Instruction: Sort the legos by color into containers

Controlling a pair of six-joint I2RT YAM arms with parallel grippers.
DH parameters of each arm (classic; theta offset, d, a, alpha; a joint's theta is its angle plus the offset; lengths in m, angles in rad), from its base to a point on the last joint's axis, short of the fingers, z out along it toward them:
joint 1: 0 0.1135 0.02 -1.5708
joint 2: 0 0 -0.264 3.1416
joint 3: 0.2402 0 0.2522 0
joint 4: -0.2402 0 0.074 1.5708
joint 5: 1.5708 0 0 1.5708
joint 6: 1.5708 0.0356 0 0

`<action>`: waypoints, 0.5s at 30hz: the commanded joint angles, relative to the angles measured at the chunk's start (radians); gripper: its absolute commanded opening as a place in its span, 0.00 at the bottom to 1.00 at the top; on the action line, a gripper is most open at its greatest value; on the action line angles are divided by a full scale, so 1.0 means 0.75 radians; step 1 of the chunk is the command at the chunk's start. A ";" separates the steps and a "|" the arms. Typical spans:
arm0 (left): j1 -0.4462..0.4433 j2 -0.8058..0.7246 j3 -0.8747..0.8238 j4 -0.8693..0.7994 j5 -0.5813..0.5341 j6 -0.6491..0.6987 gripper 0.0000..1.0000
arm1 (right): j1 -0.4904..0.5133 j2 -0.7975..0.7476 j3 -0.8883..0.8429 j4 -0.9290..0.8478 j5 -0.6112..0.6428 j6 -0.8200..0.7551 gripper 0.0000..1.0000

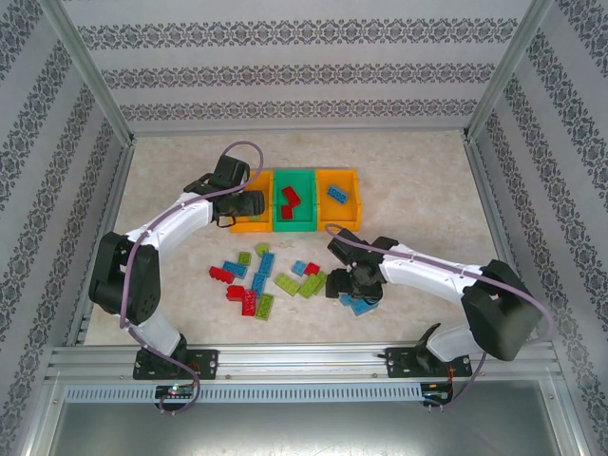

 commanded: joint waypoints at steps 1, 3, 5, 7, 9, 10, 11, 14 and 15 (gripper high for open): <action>-0.010 -0.048 -0.014 0.035 -0.029 0.035 0.80 | 0.008 0.060 0.037 0.036 0.021 -0.017 0.78; -0.010 -0.048 -0.014 0.034 -0.030 0.038 0.80 | 0.007 0.089 0.073 0.027 0.045 -0.039 0.77; -0.010 -0.046 -0.017 0.033 -0.032 0.037 0.80 | 0.007 0.123 0.104 0.018 0.057 -0.065 0.74; -0.010 -0.047 -0.021 0.031 -0.034 0.035 0.80 | 0.002 0.163 0.126 0.005 0.066 -0.089 0.69; -0.010 -0.050 -0.029 0.031 -0.036 0.033 0.80 | -0.001 0.192 0.141 -0.003 0.084 -0.111 0.64; -0.010 -0.052 -0.031 0.031 -0.038 0.035 0.80 | -0.001 0.208 0.149 -0.007 0.093 -0.121 0.60; -0.009 -0.055 -0.034 0.031 -0.039 0.034 0.80 | -0.002 0.223 0.156 -0.007 0.094 -0.129 0.57; -0.009 -0.060 -0.037 0.025 -0.045 0.034 0.80 | 0.001 0.257 0.185 -0.014 0.104 -0.152 0.45; -0.010 -0.064 -0.037 0.021 -0.048 0.034 0.80 | 0.001 0.261 0.192 -0.022 0.120 -0.157 0.41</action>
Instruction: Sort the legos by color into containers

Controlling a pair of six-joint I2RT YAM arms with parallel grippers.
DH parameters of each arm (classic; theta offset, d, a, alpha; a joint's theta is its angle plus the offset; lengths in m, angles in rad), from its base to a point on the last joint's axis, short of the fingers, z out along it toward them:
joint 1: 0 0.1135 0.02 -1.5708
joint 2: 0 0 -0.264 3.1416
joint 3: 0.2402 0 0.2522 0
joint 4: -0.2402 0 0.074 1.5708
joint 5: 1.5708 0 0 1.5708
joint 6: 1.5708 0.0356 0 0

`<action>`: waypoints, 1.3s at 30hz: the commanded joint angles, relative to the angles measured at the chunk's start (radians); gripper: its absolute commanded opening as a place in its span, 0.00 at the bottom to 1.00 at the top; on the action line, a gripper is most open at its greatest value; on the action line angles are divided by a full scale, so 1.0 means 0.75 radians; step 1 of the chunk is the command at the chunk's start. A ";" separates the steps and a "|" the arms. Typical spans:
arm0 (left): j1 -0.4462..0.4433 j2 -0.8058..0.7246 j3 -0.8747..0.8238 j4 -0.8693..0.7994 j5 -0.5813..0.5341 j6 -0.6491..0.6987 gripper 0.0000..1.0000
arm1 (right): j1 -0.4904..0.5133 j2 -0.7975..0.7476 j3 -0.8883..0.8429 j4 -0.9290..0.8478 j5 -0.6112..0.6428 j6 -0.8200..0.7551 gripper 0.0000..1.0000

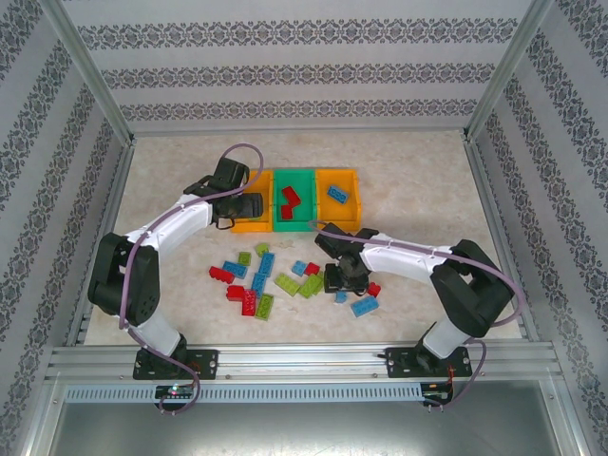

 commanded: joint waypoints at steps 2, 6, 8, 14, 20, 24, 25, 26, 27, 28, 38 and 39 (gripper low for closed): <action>-0.010 -0.060 -0.011 0.008 -0.033 0.027 0.80 | 0.001 0.014 0.056 -0.053 0.094 -0.047 0.33; -0.011 -0.091 -0.030 0.000 -0.035 0.018 0.80 | -0.042 -0.051 0.089 -0.071 0.134 -0.099 0.27; -0.010 -0.116 -0.062 0.006 -0.020 0.006 0.80 | -0.101 -0.091 0.125 -0.065 0.130 -0.148 0.25; -0.009 -0.234 -0.213 0.089 0.037 -0.020 0.81 | -0.259 -0.121 0.332 -0.024 0.157 -0.332 0.22; -0.010 -0.327 -0.355 0.087 0.037 -0.035 0.97 | -0.368 0.113 0.614 0.035 0.185 -0.493 0.24; -0.013 -0.408 -0.438 0.072 0.048 -0.046 1.00 | -0.416 0.301 0.799 0.037 0.216 -0.551 0.25; -0.016 -0.426 -0.464 0.079 0.062 -0.051 1.00 | -0.422 0.339 0.837 0.037 0.236 -0.565 0.26; -0.019 -0.445 -0.486 0.089 0.084 -0.054 1.00 | -0.431 0.377 0.872 0.033 0.248 -0.575 0.27; -0.023 -0.457 -0.500 0.096 0.101 -0.056 1.00 | -0.439 0.405 0.901 0.031 0.251 -0.578 0.28; -0.029 -0.468 -0.509 0.096 0.108 -0.058 1.00 | -0.445 0.434 0.928 0.032 0.244 -0.584 0.29; -0.081 -0.388 -0.470 0.095 0.164 -0.055 1.00 | -0.448 0.525 0.971 0.061 0.222 -0.576 0.57; -0.084 -0.376 -0.460 0.096 0.171 -0.053 0.99 | -0.448 0.518 0.965 0.063 0.221 -0.576 0.57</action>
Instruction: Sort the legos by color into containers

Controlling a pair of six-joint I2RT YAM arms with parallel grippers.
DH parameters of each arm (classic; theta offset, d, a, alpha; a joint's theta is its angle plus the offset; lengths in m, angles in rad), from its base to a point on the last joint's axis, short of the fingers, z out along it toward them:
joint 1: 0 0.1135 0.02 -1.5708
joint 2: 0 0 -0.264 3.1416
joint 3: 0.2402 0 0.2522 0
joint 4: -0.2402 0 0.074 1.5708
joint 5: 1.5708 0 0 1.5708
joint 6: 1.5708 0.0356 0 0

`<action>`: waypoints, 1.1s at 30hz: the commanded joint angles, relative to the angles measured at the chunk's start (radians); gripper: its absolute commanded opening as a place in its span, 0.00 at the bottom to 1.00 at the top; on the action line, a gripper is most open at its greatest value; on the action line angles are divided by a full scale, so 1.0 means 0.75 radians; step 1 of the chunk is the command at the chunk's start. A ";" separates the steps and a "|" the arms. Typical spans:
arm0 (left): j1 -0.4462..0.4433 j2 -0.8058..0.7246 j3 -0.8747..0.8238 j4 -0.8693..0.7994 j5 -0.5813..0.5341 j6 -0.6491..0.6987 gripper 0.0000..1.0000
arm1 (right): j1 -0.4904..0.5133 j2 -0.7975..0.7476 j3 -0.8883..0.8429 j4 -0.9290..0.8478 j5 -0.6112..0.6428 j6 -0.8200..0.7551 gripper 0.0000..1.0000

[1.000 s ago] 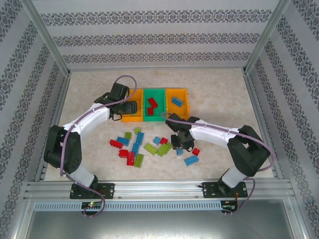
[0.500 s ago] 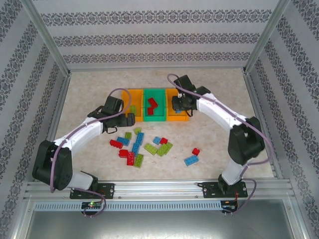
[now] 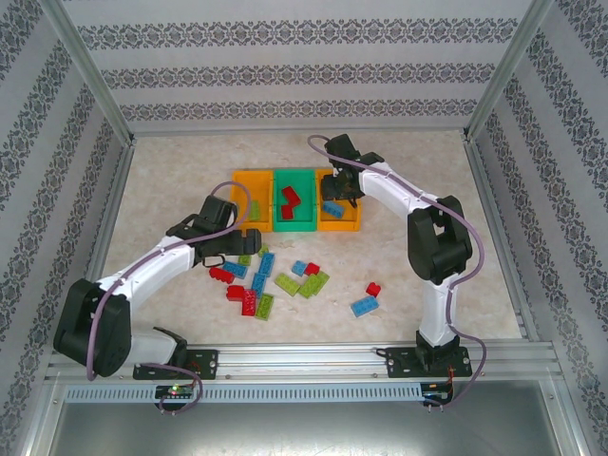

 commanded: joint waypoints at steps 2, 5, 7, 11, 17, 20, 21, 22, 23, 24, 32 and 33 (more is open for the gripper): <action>-0.031 0.066 0.073 0.023 0.055 -0.006 1.00 | 0.003 -0.039 -0.014 0.015 0.020 0.002 0.62; -0.038 0.114 0.113 0.009 0.095 -0.025 0.95 | 0.009 -0.093 -0.067 0.045 0.020 0.006 0.67; -0.045 0.139 0.134 0.002 0.122 -0.064 0.90 | 0.011 -0.126 -0.099 0.064 0.027 0.007 0.69; -0.069 0.189 0.191 -0.046 0.138 -0.178 0.81 | 0.012 -0.167 -0.144 0.083 0.014 0.008 0.71; -0.095 0.291 0.251 -0.123 0.144 -0.321 0.77 | 0.011 -0.206 -0.213 0.140 -0.003 0.015 0.73; -0.110 0.335 0.274 -0.154 0.157 -0.369 0.77 | 0.011 -0.226 -0.263 0.194 -0.015 0.025 0.73; -0.115 0.346 0.279 -0.160 0.156 -0.384 0.77 | 0.010 -0.229 -0.278 0.211 -0.023 0.031 0.73; -0.123 0.356 0.284 -0.166 0.157 -0.399 0.77 | 0.009 -0.234 -0.292 0.231 -0.032 0.036 0.73; -0.133 0.367 0.292 -0.174 0.155 -0.411 0.77 | 0.009 -0.235 -0.303 0.248 -0.041 0.040 0.73; -0.142 0.375 0.298 -0.186 0.152 -0.419 0.77 | 0.007 -0.234 -0.309 0.259 -0.051 0.042 0.73; -0.169 0.425 0.345 -0.232 0.092 -0.474 0.72 | -0.027 -0.235 -0.372 0.350 -0.127 0.051 0.74; -0.169 0.435 0.357 -0.241 0.084 -0.472 0.72 | -0.033 -0.237 -0.383 0.360 -0.139 0.053 0.74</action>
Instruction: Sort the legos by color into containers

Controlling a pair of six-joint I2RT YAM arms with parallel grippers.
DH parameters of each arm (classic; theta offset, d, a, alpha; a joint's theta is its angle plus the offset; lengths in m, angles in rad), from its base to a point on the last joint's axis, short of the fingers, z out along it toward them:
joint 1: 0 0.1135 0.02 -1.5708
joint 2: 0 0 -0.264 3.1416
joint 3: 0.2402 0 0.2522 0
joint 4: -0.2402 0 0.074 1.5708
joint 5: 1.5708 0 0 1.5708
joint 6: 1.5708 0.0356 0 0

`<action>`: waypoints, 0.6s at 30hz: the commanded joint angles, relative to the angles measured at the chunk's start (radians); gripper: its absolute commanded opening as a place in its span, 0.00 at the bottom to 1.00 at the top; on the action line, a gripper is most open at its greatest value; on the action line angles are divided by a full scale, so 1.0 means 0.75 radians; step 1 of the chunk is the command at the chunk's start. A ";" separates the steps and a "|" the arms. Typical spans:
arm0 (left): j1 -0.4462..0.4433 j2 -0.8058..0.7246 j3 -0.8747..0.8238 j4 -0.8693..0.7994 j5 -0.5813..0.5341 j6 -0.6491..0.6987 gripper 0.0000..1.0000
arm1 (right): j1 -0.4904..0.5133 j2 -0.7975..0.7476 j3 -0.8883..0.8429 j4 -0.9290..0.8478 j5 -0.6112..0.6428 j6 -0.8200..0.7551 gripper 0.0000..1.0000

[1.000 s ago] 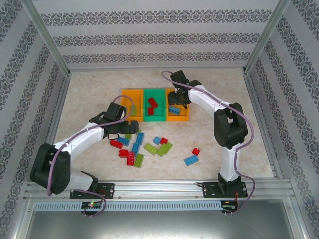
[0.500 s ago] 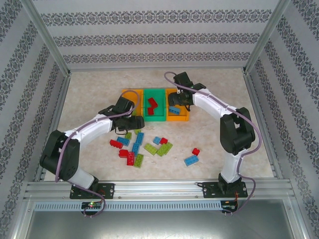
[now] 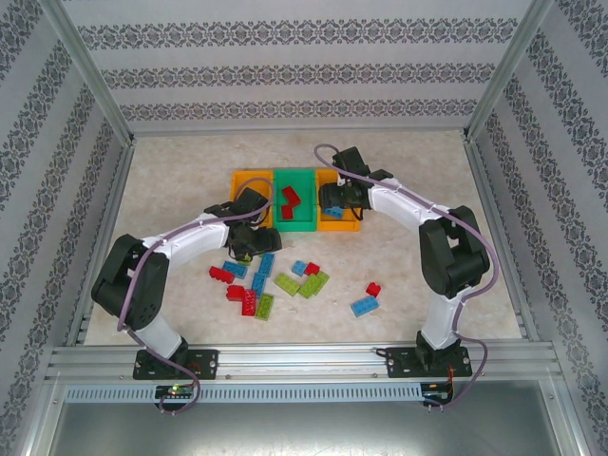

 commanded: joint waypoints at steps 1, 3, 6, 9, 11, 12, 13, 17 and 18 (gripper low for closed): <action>-0.013 0.039 0.062 -0.081 -0.053 -0.038 0.70 | -0.034 -0.047 -0.048 0.069 -0.062 0.025 0.74; -0.014 0.057 0.081 -0.097 -0.068 -0.034 0.69 | -0.048 -0.055 -0.070 0.087 -0.078 0.028 0.74; -0.013 0.088 0.096 -0.105 -0.065 -0.027 0.67 | -0.071 -0.069 -0.107 0.111 -0.101 0.033 0.74; -0.014 0.111 0.115 -0.122 -0.073 -0.019 0.67 | -0.091 -0.085 -0.135 0.128 -0.121 0.034 0.75; -0.013 0.123 0.121 -0.132 -0.072 -0.009 0.67 | -0.105 -0.095 -0.150 0.134 -0.130 0.036 0.75; -0.013 0.127 0.123 -0.134 -0.072 -0.006 0.67 | -0.109 -0.100 -0.157 0.138 -0.132 0.037 0.75; -0.014 0.131 0.123 -0.141 -0.076 -0.003 0.67 | -0.115 -0.106 -0.163 0.142 -0.138 0.039 0.75; -0.013 0.149 0.127 -0.135 -0.086 0.000 0.66 | -0.124 -0.113 -0.175 0.155 -0.151 0.044 0.75; -0.013 0.153 0.129 -0.130 -0.085 0.002 0.64 | -0.125 -0.112 -0.176 0.156 -0.152 0.046 0.75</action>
